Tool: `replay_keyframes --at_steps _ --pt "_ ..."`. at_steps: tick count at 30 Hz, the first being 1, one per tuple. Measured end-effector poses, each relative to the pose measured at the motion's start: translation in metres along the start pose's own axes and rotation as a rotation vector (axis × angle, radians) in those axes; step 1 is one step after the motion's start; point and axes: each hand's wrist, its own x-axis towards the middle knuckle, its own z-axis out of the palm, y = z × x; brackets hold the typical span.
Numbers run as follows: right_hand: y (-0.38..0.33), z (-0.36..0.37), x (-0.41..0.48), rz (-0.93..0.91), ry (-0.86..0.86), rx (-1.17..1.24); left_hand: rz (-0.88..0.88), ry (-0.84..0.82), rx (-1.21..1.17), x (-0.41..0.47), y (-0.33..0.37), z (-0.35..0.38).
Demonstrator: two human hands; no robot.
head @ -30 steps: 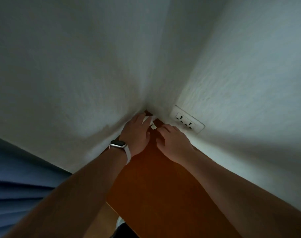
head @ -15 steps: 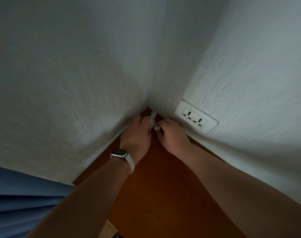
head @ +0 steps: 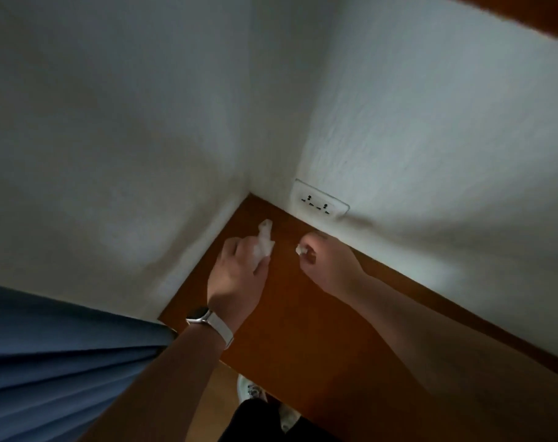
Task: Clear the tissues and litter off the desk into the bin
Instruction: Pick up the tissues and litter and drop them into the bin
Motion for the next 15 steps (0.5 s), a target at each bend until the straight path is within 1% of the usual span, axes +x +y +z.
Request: replay_keyframes --at_steps 6,9,15 --pt "0.004 -0.061 -0.062 0.187 0.106 -0.002 0.114 -0.046 -0.083 -0.005 0.061 -0.002" --pt "0.017 -0.088 -0.094 0.248 0.176 -0.008 0.230 -0.093 -0.074 -0.006 0.097 0.011" --pt "0.058 -0.138 -0.172 0.387 0.334 0.004 0.380 -0.163 -0.069 -0.028 0.178 0.051"
